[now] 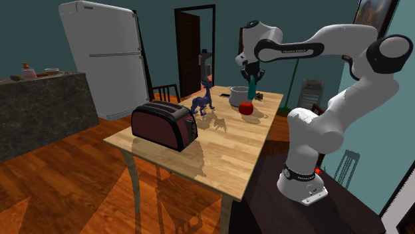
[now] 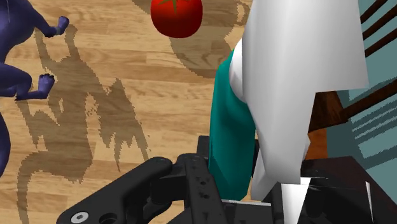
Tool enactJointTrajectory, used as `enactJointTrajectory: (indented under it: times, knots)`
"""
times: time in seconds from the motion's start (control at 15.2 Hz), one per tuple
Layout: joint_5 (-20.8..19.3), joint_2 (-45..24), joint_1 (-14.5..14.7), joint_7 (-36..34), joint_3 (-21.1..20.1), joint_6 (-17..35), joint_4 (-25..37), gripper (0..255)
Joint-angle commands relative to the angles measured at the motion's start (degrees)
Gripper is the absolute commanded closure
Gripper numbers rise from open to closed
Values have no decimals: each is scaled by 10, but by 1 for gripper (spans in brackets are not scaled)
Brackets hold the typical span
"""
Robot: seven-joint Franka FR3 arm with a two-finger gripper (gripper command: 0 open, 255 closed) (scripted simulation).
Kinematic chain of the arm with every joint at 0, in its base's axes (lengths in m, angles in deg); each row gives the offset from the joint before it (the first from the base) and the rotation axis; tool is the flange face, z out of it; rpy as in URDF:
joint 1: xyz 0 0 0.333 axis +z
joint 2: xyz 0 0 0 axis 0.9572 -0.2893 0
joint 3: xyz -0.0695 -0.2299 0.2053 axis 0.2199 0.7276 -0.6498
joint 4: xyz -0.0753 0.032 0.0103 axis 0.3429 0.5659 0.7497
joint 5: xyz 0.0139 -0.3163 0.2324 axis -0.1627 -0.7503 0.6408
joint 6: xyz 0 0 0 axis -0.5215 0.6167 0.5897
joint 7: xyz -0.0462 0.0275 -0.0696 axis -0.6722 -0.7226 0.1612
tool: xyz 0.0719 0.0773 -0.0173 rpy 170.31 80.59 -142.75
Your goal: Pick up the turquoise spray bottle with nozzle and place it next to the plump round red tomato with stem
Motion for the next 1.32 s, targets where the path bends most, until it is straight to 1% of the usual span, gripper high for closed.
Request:
enactJointTrajectory:
  times: [0.0, 0.33, 0.53, 0.66, 0.92, 1.25]
  knots:
    - [-21, -1, -3, 23, 30, 16, 10, 255]
    - [-62, -18, 6, 73, 114, 62, 51, 255]
    - [-82, -31, 22, 103, 168, 89, 83, 255]
    - [-93, -39, 38, 122, 206, 107, 109, 255]
    - [-110, -54, 81, 161, 287, 139, 167, 255]
    - [-129, -57, 158, 210, 393, 167, 256, 255]
